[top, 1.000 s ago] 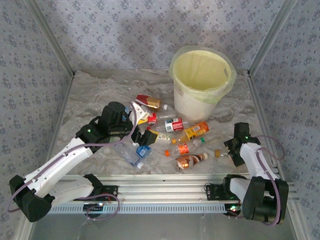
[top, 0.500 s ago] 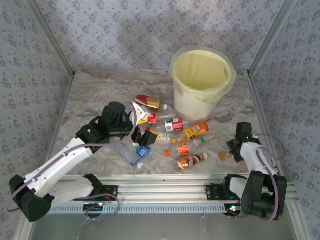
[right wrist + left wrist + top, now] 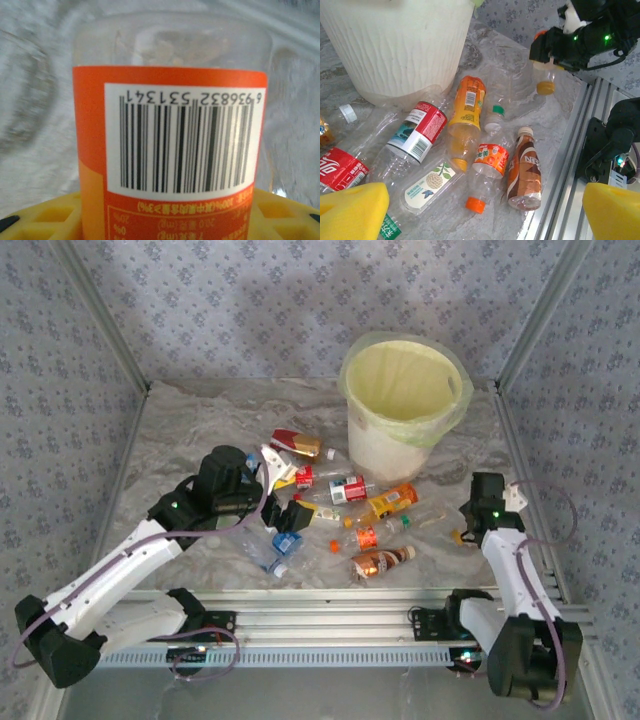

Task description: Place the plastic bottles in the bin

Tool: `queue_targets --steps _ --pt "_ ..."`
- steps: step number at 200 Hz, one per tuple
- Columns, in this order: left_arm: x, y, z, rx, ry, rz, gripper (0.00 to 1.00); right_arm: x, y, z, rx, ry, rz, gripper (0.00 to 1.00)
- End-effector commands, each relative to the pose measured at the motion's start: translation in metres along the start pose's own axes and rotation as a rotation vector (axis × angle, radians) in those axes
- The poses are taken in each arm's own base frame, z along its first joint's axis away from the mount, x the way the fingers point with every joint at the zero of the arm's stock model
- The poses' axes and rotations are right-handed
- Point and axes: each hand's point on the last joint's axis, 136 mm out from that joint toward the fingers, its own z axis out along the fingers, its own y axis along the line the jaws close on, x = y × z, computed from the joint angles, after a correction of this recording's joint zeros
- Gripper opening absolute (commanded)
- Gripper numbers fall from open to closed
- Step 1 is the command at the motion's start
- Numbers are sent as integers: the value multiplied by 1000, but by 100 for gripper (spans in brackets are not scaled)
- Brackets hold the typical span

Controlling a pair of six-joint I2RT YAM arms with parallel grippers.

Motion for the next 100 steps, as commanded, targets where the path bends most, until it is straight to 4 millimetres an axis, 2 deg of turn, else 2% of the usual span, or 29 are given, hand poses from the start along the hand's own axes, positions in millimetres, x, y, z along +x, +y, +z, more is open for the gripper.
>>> queue_targets --steps 1,52,100 --pt "-15 -10 -9 29 -57 1 100 -37 8 -33 15 -158 -88 52" --pt "-31 -14 -28 2 -120 -6 100 -90 49 -113 -36 -416 -233 52" --pt "-31 -10 -34 -33 -133 -14 100 -138 91 -196 -124 -628 -311 50"
